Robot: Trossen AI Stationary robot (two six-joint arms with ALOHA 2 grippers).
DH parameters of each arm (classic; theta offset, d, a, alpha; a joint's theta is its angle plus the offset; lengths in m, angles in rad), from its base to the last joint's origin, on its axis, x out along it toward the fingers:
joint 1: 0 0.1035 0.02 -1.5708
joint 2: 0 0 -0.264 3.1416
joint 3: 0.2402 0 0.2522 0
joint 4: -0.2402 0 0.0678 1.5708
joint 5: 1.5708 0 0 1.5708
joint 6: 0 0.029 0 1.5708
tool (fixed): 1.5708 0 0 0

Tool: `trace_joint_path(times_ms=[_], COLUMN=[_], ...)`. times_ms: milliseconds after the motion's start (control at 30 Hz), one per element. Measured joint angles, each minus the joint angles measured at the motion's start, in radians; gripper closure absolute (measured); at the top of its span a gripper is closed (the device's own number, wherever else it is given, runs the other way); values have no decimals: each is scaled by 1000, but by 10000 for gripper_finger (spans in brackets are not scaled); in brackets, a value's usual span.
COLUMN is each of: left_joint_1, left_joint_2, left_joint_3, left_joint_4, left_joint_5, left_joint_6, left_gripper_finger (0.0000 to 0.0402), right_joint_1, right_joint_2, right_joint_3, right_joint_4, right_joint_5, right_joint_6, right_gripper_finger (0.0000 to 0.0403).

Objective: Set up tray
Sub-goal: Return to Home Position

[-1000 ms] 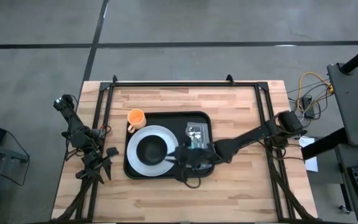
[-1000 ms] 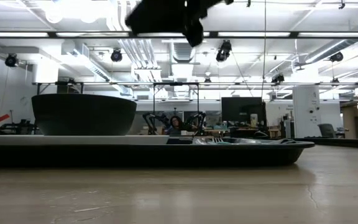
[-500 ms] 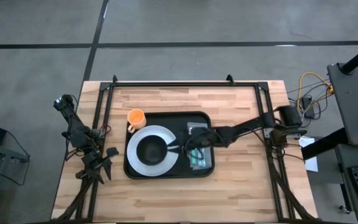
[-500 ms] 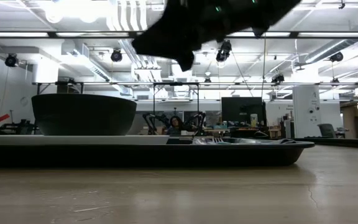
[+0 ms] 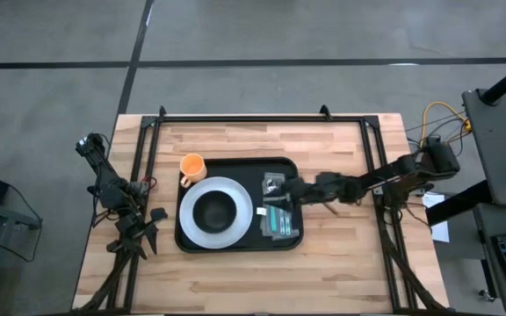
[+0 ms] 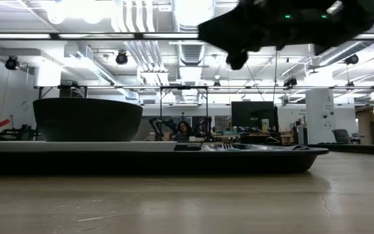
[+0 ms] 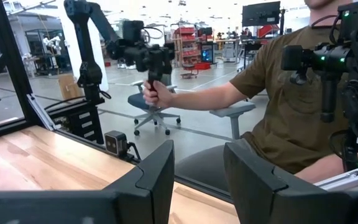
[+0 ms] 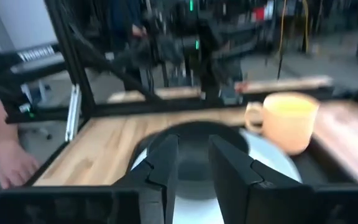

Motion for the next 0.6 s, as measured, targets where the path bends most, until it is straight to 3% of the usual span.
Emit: trace_joint_path(times_ms=[200,400,600], left_joint_1=[0,0,0], left_joint_2=[0,0,0], left_joint_3=[0,0,0], left_joint_4=[0,0,0], left_joint_5=[0,0,0], left_joint_6=[0,0,0], left_gripper_finger=[281,281,281], right_joint_1=[0,-13,-32], right_joint_2=[-90,-230,-460], right_joint_3=[-176,-300,-472], right_joint_4=[209,207,203], right_joint_5=[0,0,4], right_joint_6=[-75,-106,-125], right_gripper_finger=[317,324,335])
